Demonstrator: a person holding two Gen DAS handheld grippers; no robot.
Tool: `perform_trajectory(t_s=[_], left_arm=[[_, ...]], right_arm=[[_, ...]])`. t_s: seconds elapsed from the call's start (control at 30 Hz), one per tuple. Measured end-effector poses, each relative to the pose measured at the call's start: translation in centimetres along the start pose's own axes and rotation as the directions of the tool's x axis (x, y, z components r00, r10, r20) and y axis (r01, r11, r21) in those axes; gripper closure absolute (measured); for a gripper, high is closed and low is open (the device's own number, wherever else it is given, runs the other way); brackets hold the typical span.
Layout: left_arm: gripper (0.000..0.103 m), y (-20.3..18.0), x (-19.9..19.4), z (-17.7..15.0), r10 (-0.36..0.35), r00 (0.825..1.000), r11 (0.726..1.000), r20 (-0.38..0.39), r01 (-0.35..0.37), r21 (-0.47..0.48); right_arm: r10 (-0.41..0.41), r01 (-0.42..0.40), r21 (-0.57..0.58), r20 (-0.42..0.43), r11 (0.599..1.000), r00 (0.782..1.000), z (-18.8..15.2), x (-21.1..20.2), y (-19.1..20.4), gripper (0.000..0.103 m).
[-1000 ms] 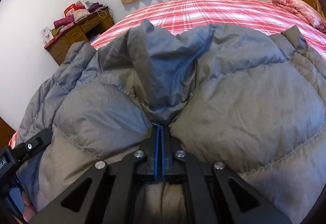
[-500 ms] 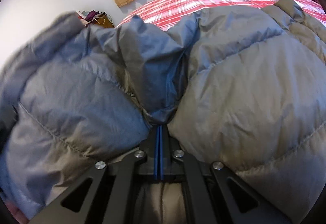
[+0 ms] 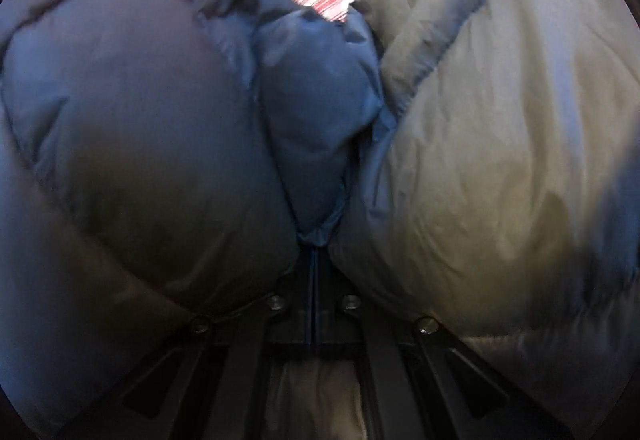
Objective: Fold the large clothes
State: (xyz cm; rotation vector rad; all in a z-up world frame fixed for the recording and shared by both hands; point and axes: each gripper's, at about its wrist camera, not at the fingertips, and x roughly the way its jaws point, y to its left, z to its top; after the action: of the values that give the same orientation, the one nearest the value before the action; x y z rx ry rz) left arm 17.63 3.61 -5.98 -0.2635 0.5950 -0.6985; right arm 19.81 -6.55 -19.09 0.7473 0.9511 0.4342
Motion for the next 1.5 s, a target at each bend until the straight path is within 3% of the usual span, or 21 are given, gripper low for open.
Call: perform_trajectory(t_s=[0.1, 0.27, 0.5, 0.6, 0.63, 0.67, 0.7, 0.87, 0.9, 0.97, 1.07, 1.2, 1.23, 1.27, 1.33, 1.5], left_arm=[[0.092, -1.5, 0.2, -0.1, 0.001, 1.0, 0.999, -0.002, -0.001, 0.037], [0.092, -5.4, 2.3, -1.5, 0.022, 0.998, 0.989, -0.05, -0.014, 0.148], [0.092, -9.6, 5.9, -4.9, 0.04, 0.99, 0.97, -0.133, -0.007, 0.245], [0.092, -11.3, 7.0, -6.6, 0.044, 0.986, 0.958, -0.163, 0.005, 0.287], [0.092, -11.9, 7.3, -7.0, 0.047, 0.984, 0.953, -0.172, 0.007, 0.302], [0.092, -12.6, 7.8, -7.7, 0.054, 0.982, 0.946, -0.182, 0.008, 0.325], [0.092, -13.0, 8.0, -8.1, 0.059, 0.981, 0.94, -0.187, 0.008, 0.341], [0.092, -14.5, 8.9, -9.7, 0.052, 0.976, 0.93, -0.212, 0.03, 0.365], [0.092, -14.7, 8.9, -10.1, 0.053, 0.976, 0.927, -0.211, 0.031, 0.374], [0.092, -15.2, 9.0, -10.7, 0.054, 0.976, 0.922, -0.212, 0.032, 0.385], [0.092, -15.8, 9.1, -11.5, 0.065, 0.975, 0.91, -0.211, 0.028, 0.413], [0.092, -15.9, 9.2, -11.9, 0.067, 0.975, 0.905, -0.214, 0.031, 0.424], [0.092, -15.8, 9.2, -11.9, 0.065, 0.975, 0.905, -0.215, 0.034, 0.424], [0.092, -15.8, 9.1, -11.8, 0.063, 0.975, 0.903, -0.215, 0.036, 0.428], [0.092, -15.6, 8.7, -11.6, 0.066, 0.973, 0.896, -0.223, 0.041, 0.442], [0.088, -16.1, 7.4, -11.4, 0.122, 0.962, 0.863, -0.243, 0.018, 0.505]], right_arm=[[0.026, -0.027, -0.014, -0.022, 1.0, 0.999, 1.7, -1.9, 0.3, 0.096], [-0.041, 0.047, -0.092, 0.075, 0.995, 0.996, 4.0, -9.0, -0.7, 0.092], [-0.159, 0.186, -0.115, 0.207, 0.976, 0.965, 5.5, -18.1, -3.5, 0.089], [-0.16, 0.187, -0.101, 0.235, 0.977, 0.959, 5.4, -20.7, -4.3, 0.067], [-0.157, 0.187, -0.102, 0.247, 0.977, 0.956, 5.5, -21.6, -4.5, 0.052], [-0.146, 0.179, -0.106, 0.264, 0.978, 0.953, 5.5, -22.7, -4.7, 0.046], [-0.14, 0.174, -0.105, 0.271, 0.979, 0.952, 5.5, -23.5, -5.0, 0.045], [-0.132, 0.166, -0.109, 0.261, 0.98, 0.956, 6.7, -24.4, -4.9, 0.045], [-0.136, 0.17, -0.118, 0.254, 0.978, 0.958, 7.4, -24.2, -5.0, 0.043], [-0.132, 0.163, -0.141, 0.209, 0.976, 0.969, 9.0, -22.9, -5.6, 0.027], [-0.16, 0.182, -0.172, 0.135, 0.968, 0.978, 10.6, -20.7, -5.3, 0.024], [-0.196, 0.212, -0.238, 0.091, 0.948, 0.976, 12.1, -18.0, -4.2, 0.025], [-0.202, 0.218, -0.259, 0.087, 0.941, 0.975, 12.4, -17.5, -4.4, 0.035], [-0.223, 0.236, -0.283, 0.079, 0.93, 0.972, 12.6, -16.8, -4.5, 0.058], [-0.262, 0.27, -0.308, 0.065, 0.912, 0.963, 12.6, -16.0, -4.9, 0.083], [-0.246, 0.267, -0.318, 0.105, 0.91, 0.964, 11.5, -16.3, -5.4, 0.093]])
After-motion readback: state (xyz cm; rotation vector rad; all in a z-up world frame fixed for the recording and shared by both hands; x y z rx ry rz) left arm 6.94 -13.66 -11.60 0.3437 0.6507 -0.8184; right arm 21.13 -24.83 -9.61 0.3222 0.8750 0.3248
